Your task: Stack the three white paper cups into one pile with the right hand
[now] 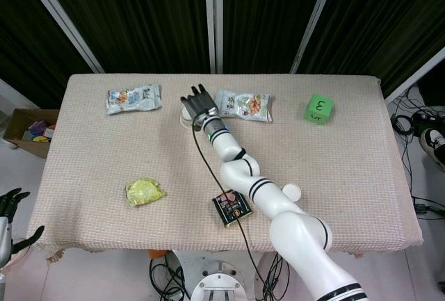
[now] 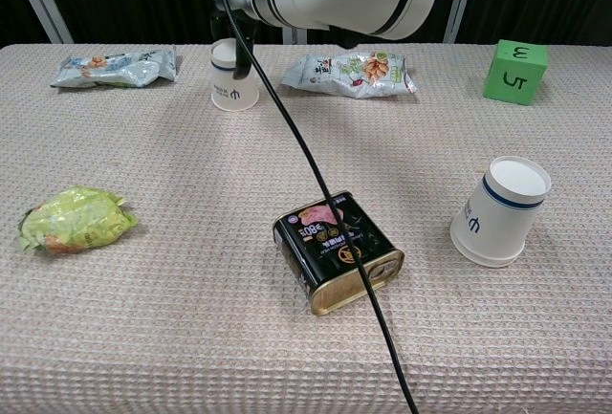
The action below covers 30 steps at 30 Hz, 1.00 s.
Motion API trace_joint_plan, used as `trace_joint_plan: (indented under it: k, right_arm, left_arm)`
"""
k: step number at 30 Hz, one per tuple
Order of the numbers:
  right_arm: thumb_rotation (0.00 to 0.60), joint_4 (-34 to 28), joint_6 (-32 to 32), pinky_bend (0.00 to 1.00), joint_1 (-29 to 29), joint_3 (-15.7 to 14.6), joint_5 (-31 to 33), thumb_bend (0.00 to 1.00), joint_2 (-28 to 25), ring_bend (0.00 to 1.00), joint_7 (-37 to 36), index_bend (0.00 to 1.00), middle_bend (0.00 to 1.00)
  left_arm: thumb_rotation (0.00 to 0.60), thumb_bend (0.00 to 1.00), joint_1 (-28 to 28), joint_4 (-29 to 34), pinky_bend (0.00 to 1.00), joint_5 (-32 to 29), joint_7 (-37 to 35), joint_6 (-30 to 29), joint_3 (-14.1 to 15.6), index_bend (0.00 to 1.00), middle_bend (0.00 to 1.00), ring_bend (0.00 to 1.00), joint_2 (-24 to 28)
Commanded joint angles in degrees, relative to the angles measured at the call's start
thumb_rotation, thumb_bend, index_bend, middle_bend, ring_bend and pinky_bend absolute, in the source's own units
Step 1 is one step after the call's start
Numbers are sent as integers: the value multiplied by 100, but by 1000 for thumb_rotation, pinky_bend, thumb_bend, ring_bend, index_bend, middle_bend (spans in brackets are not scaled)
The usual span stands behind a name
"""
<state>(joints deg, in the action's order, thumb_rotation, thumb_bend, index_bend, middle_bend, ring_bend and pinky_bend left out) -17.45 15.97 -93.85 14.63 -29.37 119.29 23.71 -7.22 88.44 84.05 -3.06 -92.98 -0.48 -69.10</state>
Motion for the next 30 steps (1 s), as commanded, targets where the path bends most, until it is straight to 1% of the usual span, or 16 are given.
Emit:
trace_joint_plan:
  k: [1, 5, 10, 15, 18, 21, 24, 25, 27, 28, 30]
  right_arm:
    - [600, 85, 22, 0, 6, 97, -66, 176, 61, 51, -3, 301, 335]
    - [600, 162, 98, 10, 3, 205, -217, 181, 135, 89, -9, 383, 369]
    - [600, 239, 160, 33, 28, 322, -413, 211, 199, 135, -8, 504, 416]
    - [600, 48, 335, 46, 129, 430, -713, 220, 42, 164, -134, 533, 435]
    - [600, -401, 517, 51, 279, 458, -968, 223, -255, 179, -282, 544, 442]
    - [600, -1305, 750, 65, 571, 455, -1242, 226, -819, 190, -440, 559, 451]
    - [600, -2835, 930, 86, 1037, 451, -1371, 227, -1747, 190, -596, 567, 456]
    - [600, -3519, 1051, 88, 1243, 410, -1398, 227, -2171, 190, -601, 568, 458]
    - [600, -4527, 1246, 88, 1543, 330, -1391, 227, -2814, 194, -594, 566, 461]
    - [600, -5153, 1385, 88, 1731, 271, -1365, 227, -3224, 196, -590, 565, 462]
    - [600, -5998, 1547, 89, 1990, 148, -1330, 228, -3820, 198, -574, 563, 461]
  left_arm:
    - [600, 190, -7, -8, 145, -2, -21, -1, -2, 219, 152, 132, 4]
    - [600, 190, -10, -28, 145, -11, -42, 10, -8, 219, 152, 131, -1]
    - [600, 189, -13, -48, 145, -12, -58, 18, -12, 219, 152, 131, -1]
    - [600, 190, -18, -66, 145, -13, -78, 15, -23, 219, 151, 131, -9]
    - [600, 190, 0, -75, 145, 13, -84, 19, -33, 220, 151, 131, -13]
    - [600, 190, 22, -69, 145, 53, -69, 11, -45, 220, 151, 131, -5]
    - [600, 190, 45, -51, 145, 112, -44, -10, -53, 220, 152, 131, 9]
    - [600, 190, 54, -42, 145, 143, -32, -21, -53, 219, 152, 131, 14]
    - [600, 190, 70, -26, 145, 180, -14, -26, -52, 219, 152, 131, 22]
    - [600, 190, 82, -13, 145, 204, -2, -25, -51, 220, 152, 131, 26]
    - [600, 189, 102, 9, 145, 249, 17, -27, -46, 220, 151, 131, 32]
